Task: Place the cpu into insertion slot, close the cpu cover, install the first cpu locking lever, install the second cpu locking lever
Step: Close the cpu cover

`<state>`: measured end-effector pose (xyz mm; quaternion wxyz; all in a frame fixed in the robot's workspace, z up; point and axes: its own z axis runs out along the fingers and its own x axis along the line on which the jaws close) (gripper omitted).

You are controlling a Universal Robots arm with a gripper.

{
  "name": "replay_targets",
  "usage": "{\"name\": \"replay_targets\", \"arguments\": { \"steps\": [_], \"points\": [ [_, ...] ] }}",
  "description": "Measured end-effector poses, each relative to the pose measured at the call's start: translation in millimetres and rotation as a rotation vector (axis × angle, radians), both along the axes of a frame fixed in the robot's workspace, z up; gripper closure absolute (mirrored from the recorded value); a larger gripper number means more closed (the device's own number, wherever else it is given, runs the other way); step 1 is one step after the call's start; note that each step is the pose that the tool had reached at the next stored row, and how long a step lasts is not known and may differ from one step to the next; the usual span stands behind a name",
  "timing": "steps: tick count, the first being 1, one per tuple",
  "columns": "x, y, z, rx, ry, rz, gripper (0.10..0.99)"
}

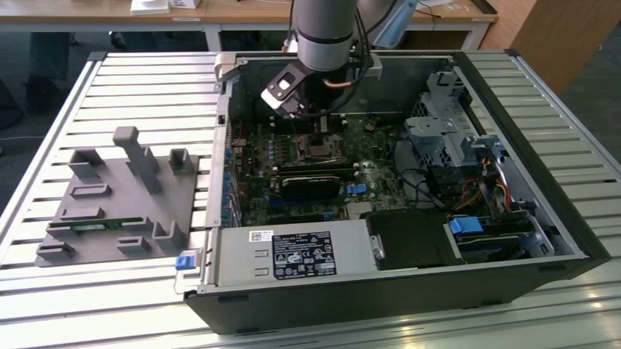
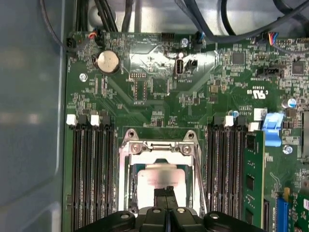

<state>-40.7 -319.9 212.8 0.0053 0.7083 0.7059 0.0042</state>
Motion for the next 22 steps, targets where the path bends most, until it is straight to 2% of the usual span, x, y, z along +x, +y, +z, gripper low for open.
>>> {"name": "replay_targets", "arguments": {
  "steps": [12,22],
  "points": [
    [-10.4,0.1,-5.3,0.000,-0.0001,0.000,0.980],
    [-11.6,0.0,-11.2,0.000,0.0003,0.000,0.980]
  ]
}}
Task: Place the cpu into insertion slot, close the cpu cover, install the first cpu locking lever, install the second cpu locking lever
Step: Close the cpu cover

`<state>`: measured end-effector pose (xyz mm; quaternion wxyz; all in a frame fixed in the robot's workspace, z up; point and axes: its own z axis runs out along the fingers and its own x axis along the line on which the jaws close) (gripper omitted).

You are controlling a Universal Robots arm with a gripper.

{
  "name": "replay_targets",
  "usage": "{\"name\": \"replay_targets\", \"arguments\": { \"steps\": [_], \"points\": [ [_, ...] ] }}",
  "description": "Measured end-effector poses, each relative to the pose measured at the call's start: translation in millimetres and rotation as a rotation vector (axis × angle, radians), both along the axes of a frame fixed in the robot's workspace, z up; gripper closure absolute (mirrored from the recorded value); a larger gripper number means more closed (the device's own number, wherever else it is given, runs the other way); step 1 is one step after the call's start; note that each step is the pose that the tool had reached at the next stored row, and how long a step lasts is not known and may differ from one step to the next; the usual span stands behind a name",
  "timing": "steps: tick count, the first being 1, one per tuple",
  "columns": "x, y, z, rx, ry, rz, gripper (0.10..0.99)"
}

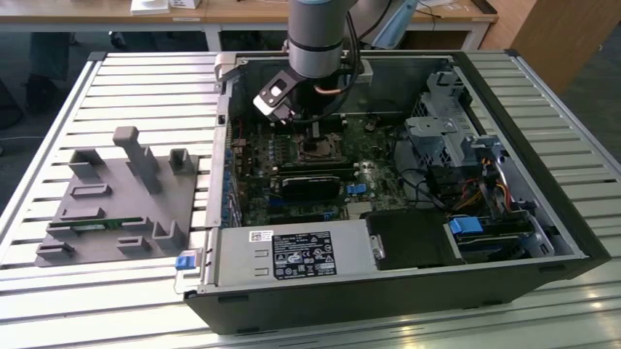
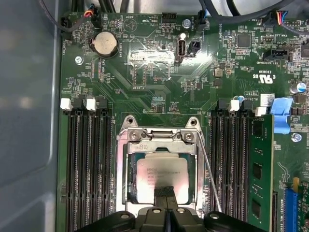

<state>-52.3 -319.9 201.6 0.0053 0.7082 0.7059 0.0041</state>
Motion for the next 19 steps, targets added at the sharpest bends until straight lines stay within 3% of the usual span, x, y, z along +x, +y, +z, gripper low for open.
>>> {"name": "replay_targets", "arguments": {
  "steps": [11,15,19],
  "points": [
    [4.1,0.0,-2.1,0.001,0.0002,0.000,0.980],
    [4.2,0.1,2.6,0.003,0.0000,0.000,0.980],
    [4.1,0.0,1.9,0.003,0.0002,0.000,0.980]
  ]
}}
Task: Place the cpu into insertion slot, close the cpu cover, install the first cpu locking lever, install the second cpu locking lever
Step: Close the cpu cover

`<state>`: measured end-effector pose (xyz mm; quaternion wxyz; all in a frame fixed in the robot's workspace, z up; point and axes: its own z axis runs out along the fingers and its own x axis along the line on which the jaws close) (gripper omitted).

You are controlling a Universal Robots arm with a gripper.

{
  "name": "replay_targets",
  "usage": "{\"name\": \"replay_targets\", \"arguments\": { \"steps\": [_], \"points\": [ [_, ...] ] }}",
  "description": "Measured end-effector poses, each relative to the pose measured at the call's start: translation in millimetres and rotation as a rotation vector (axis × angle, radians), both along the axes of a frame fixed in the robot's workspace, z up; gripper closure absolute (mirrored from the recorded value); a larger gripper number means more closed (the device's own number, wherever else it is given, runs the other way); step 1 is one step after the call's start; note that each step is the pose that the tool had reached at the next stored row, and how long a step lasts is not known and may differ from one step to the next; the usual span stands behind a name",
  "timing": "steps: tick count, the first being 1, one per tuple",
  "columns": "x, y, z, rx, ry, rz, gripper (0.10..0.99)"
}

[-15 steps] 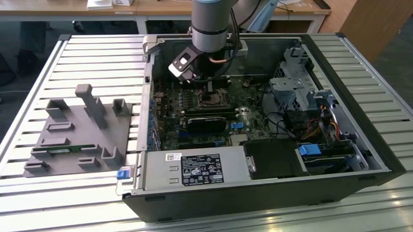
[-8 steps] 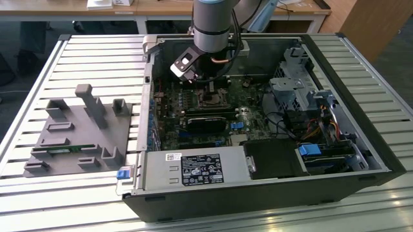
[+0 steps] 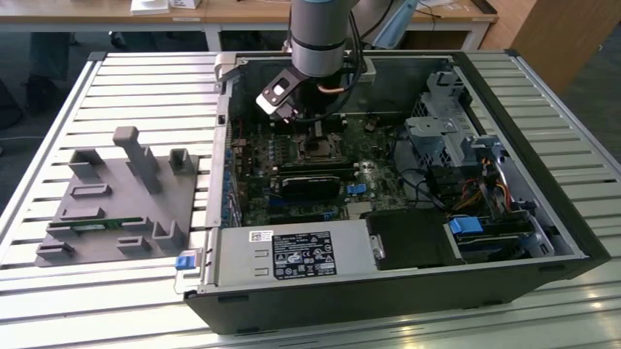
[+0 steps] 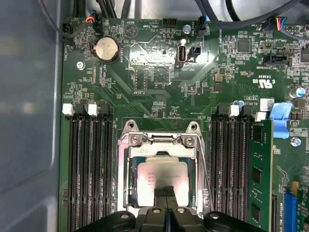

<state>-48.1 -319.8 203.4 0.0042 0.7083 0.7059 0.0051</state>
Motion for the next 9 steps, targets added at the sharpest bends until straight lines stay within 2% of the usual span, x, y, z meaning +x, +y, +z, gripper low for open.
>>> {"name": "replay_targets", "arguments": {
  "steps": [6,9],
  "points": [
    [-1.4,-0.1,-3.1,-0.001,0.0005,0.000,0.980],
    [6.1,0.1,-3.7,0.000,0.0003,0.000,0.980]
  ]
}}
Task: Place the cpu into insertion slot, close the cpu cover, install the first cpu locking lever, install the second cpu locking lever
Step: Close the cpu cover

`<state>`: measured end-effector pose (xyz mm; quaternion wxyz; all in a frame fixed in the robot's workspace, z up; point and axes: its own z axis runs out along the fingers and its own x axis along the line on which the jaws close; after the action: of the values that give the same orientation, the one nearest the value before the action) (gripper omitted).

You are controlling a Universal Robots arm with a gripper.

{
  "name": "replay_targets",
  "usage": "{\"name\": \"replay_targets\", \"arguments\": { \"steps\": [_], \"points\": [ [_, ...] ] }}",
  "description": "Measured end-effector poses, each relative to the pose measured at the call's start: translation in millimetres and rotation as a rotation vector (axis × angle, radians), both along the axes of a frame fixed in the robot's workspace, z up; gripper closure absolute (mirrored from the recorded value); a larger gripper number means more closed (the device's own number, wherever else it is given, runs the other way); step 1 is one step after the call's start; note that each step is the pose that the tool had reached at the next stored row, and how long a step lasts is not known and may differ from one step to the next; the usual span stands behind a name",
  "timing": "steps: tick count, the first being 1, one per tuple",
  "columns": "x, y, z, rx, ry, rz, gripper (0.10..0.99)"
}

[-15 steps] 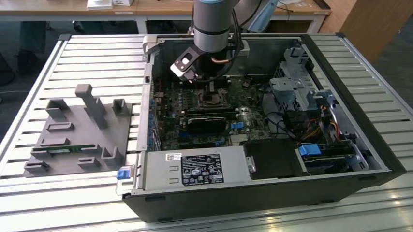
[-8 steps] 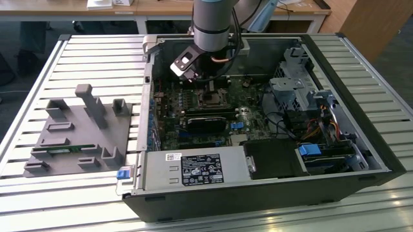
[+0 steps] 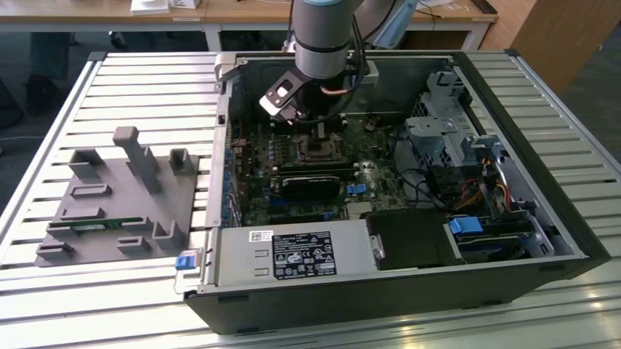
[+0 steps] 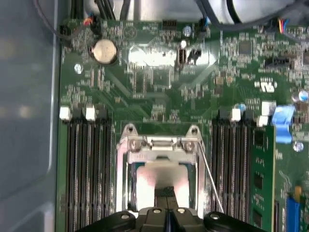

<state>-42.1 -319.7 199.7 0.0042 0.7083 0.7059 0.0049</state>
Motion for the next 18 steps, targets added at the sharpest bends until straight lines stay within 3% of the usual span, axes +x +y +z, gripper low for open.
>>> {"name": "replay_targets", "arguments": {
  "steps": [6,12,18],
  "points": [
    [4.6,6.3,0.3,0.001,-0.0005,0.000,0.980],
    [4.6,6.4,14.0,0.000,-0.0001,0.000,0.980],
    [6.5,6.4,14.3,0.001,-0.0001,0.000,0.980]
  ]
}}
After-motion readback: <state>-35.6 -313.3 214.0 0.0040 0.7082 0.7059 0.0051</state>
